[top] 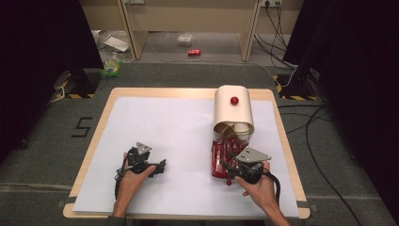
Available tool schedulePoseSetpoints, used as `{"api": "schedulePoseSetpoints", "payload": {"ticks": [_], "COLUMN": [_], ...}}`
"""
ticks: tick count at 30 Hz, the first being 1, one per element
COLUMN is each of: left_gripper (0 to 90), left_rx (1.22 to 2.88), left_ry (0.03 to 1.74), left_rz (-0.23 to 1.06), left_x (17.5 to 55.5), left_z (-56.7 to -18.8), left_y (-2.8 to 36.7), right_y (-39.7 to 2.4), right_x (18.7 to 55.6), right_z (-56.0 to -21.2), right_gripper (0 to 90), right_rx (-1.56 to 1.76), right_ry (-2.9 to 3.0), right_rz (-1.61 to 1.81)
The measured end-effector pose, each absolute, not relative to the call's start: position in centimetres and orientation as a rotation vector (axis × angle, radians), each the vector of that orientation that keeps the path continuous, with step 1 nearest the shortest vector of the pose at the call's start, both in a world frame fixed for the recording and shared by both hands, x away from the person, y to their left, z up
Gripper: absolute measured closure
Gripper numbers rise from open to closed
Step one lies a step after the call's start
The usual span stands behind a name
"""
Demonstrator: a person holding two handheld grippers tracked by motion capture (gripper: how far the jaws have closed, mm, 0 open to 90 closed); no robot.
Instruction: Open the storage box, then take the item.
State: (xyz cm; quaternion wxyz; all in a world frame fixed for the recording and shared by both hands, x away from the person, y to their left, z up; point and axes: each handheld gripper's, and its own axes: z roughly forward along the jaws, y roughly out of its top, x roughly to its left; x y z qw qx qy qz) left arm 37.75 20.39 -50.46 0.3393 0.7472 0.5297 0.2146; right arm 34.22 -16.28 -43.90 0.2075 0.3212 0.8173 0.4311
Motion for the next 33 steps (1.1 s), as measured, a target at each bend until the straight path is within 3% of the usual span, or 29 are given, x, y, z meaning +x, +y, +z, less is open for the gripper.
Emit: {"api": "schedulePoseSetpoints", "payload": {"ticks": [26, 33], "left_gripper": [1.6, 1.6], "left_rx": [1.947, 1.946], "left_ry": [1.378, 1.379], "left_rz": [0.562, 0.563], "left_x": [37.7, 37.7], "left_z": [-50.5, -50.5], "left_y": [20.4, 20.3], "right_y": [-15.2, -14.5], "right_x": [35.0, 35.0], "right_z": [-44.7, -44.8], "right_gripper": [61.1, 59.1], "right_rx": [0.93, 0.945], "right_ry": [2.309, 2.313], "right_rz": [1.07, 1.01]}}
